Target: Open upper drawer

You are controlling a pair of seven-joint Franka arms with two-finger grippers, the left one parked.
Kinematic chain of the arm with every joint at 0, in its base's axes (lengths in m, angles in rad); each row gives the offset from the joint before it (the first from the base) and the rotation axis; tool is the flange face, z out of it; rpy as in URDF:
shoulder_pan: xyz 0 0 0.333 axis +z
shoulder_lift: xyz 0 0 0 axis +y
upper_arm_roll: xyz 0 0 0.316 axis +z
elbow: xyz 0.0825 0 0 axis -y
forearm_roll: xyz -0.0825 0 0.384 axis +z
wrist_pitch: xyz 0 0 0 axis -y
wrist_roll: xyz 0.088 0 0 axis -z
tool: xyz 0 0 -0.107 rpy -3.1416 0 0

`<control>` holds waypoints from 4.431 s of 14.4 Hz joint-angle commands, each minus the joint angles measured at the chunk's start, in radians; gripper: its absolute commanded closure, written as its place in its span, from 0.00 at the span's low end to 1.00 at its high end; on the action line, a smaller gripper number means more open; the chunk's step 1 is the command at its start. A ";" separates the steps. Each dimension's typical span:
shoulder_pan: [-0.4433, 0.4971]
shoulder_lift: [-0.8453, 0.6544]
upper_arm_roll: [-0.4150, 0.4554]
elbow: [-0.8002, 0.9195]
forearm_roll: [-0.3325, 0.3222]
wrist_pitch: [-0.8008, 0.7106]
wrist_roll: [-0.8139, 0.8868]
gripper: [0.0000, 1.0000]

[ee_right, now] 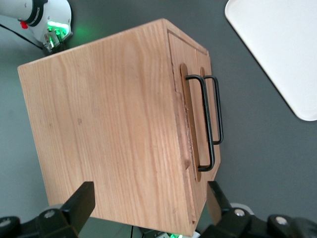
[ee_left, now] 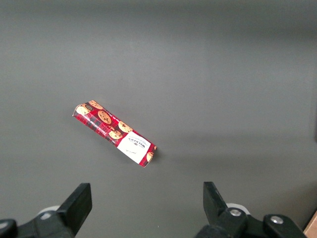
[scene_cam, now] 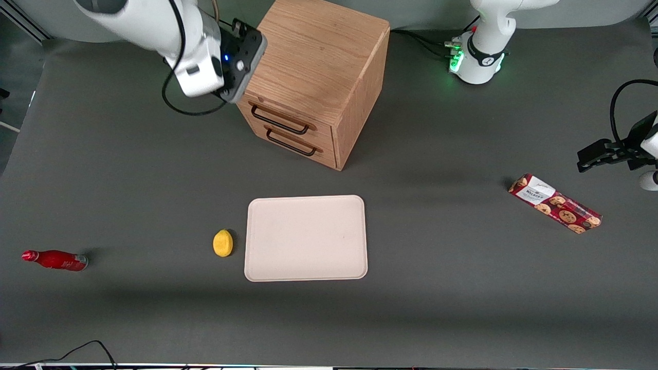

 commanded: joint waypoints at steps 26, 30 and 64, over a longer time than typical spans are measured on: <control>0.047 0.184 -0.003 -0.196 -0.169 0.341 -0.007 0.00; 0.041 0.190 -0.003 -0.237 -0.158 0.366 0.002 0.00; 0.023 0.203 -0.015 -0.322 -0.159 0.469 0.014 0.00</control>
